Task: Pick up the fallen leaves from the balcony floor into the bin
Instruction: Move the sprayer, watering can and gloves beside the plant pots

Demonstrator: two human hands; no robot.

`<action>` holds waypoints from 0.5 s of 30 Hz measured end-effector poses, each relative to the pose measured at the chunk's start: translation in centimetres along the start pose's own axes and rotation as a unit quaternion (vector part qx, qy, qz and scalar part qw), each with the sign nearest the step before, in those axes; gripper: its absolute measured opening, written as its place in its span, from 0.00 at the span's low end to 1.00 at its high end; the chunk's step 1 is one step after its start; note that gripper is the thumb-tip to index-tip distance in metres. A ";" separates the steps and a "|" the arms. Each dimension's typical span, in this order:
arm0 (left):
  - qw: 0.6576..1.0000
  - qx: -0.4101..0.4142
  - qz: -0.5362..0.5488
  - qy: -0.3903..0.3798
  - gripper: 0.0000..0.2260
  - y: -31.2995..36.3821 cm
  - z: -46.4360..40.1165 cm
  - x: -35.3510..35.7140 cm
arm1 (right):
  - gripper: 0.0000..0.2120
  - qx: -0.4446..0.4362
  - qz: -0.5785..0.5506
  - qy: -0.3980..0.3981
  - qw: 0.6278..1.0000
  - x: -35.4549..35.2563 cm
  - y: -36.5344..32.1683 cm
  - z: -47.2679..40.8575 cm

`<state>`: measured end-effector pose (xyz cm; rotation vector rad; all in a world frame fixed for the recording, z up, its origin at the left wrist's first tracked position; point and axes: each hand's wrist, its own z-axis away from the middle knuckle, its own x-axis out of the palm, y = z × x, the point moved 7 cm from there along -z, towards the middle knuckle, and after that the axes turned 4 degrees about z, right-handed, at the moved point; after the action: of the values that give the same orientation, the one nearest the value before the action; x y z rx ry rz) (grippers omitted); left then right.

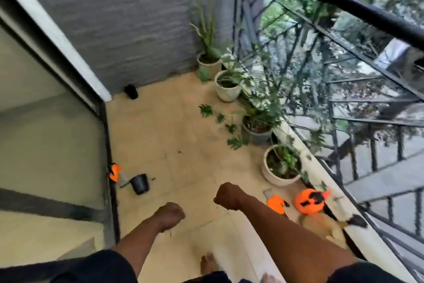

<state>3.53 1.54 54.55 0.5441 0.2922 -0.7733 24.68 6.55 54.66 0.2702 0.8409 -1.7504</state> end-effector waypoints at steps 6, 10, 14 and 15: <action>0.998 -0.015 0.067 0.013 0.09 -4.5 -2.3 -6.5 | 0.16 -0.031 -0.001 -0.024 0.999 -1.8 -9.0 -5.1; 0.990 -0.056 0.127 0.032 0.08 -7.9 -4.7 -10.0 | 0.12 -0.066 0.033 -0.036 0.997 -3.5 -15.0 -10.0; 0.981 -0.106 0.162 0.027 0.11 -10.2 -6.7 -13.8 | 0.07 -0.089 0.035 -0.048 0.994 -5.6 -20.5 -15.2; 0.977 -0.117 0.173 0.032 0.11 -10.6 -7.4 -15.1 | 0.08 -0.100 0.048 -0.064 0.992 -5.9 -22.0 -16.8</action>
<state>-14.92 8.20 51.28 0.3830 0.3329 -0.3769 3.01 24.76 54.68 0.0623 0.8888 -1.5637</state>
